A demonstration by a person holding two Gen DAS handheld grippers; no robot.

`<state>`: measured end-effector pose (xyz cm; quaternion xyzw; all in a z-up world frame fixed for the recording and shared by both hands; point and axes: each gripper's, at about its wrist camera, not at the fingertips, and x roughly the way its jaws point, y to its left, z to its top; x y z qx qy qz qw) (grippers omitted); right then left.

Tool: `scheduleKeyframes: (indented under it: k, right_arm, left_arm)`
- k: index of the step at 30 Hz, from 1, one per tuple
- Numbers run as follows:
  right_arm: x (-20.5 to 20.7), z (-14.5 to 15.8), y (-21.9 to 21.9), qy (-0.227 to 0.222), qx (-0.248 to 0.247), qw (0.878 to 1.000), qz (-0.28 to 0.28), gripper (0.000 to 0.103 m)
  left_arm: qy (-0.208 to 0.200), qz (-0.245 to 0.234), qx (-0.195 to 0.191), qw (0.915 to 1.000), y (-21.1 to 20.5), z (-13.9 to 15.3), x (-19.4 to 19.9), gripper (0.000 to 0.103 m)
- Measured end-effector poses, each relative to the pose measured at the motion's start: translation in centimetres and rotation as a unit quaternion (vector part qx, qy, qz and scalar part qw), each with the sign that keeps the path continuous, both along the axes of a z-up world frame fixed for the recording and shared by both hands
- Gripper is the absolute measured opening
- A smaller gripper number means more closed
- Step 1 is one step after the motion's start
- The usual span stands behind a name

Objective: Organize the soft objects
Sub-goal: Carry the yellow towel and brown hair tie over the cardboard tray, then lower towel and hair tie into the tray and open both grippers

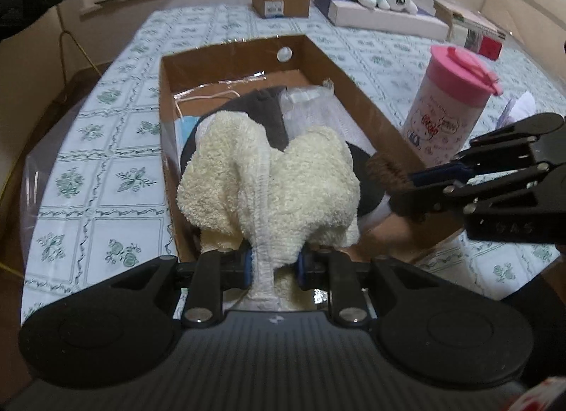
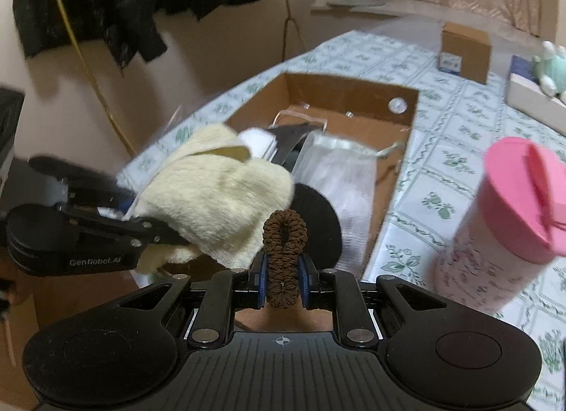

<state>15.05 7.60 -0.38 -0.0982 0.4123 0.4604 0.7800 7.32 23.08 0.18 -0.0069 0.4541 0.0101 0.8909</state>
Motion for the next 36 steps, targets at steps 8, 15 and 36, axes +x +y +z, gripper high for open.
scheduleKeyframes:
  k: [8,15,36]
  right_arm:
    - [1.1,-2.5,2.2,-0.006,-0.033,0.999,0.021,0.018]
    - [1.2,-2.9,2.2,-0.007,-0.038,0.999,0.024,0.018]
    - [3.4,-3.9,5.4,-0.044,-0.084,0.995,0.027,0.018]
  left_arm:
    - [0.010,-0.028,-0.001,0.9995,0.5,-0.1,0.0,0.035]
    - [-0.017,-0.029,-0.017,0.9993,1.3,2.0,-1.8,0.046]
    - [0.002,-0.022,-0.010,0.9997,2.1,-1.6,4.2,0.018]
